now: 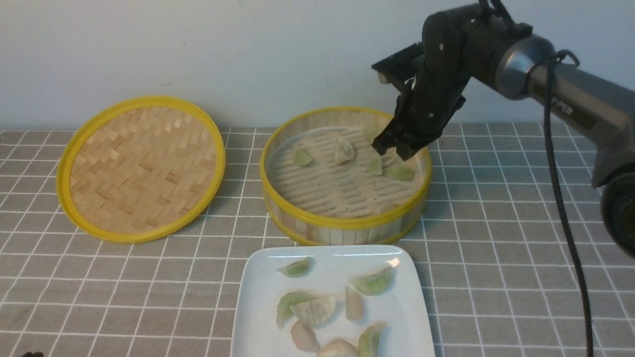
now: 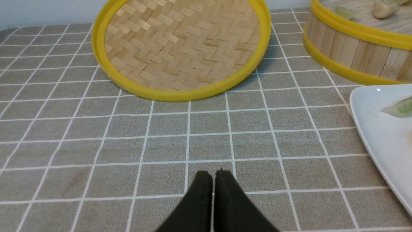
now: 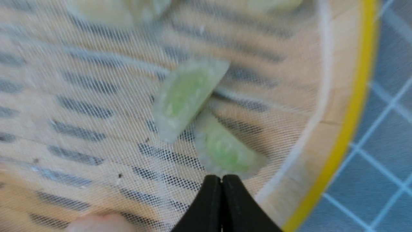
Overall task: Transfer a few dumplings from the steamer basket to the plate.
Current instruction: Use the right arm to grab a dumpling from inside the steamer
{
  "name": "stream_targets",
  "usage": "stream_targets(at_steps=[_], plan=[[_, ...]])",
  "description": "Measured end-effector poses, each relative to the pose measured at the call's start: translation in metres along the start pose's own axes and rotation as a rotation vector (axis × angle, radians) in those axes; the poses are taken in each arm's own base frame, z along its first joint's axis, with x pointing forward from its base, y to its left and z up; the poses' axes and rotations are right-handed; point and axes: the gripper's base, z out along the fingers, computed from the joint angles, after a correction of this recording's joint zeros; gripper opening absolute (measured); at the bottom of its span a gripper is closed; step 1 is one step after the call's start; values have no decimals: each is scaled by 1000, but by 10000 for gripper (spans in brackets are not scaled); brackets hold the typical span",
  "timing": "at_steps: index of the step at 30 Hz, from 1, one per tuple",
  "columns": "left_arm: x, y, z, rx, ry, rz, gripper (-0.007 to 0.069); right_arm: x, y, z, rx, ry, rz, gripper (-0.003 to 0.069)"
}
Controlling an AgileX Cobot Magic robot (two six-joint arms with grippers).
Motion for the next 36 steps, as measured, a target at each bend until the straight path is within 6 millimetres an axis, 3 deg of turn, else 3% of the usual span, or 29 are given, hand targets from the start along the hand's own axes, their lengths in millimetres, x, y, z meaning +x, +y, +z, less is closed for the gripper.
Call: stream_targets(at_steps=[3, 7, 9, 11, 16, 21, 25, 26, 27, 28, 29, 36], plan=[[0, 0, 0, 0, 0, 0, -5, -2, 0, -10, 4, -19, 1, -13], [0, 0, 0, 0, 0, 0, -5, 0, 0, -3, 1, -3, 1, 10], [0, 0, 0, 0, 0, 0, -5, 1, 0, 5, -2, 12, -7, 57], [0, 0, 0, 0, 0, 0, -5, 1, 0, 14, -4, 19, -21, 130], [0, 0, 0, 0, 0, 0, -5, 2, 1, 45, -3, 13, -41, 398], [0, 0, 0, 0, 0, 0, -5, 4, 2, 68, -5, 15, -41, 482], [0, 0, 0, 0, 0, 0, -5, 4, 2, 69, -5, 15, -21, 435], [0, 0, 0, 0, 0, 0, -5, 4, 2, 70, -5, 17, -5, 336], [0, 0, 0, 0, 0, 0, -5, 5, 3, 70, -6, 20, -1, 292], [0, 0, 0, 0, 0, 0, -5, 5, 3, 69, -6, 23, 3, 182], [0, 0, 0, 0, 0, 0, -5, 5, 3, 69, -7, 26, 4, 142], [0, 0, 0, 0, 0, 0, -5, 4, 2, 58, -2, 32, 4, 146]])
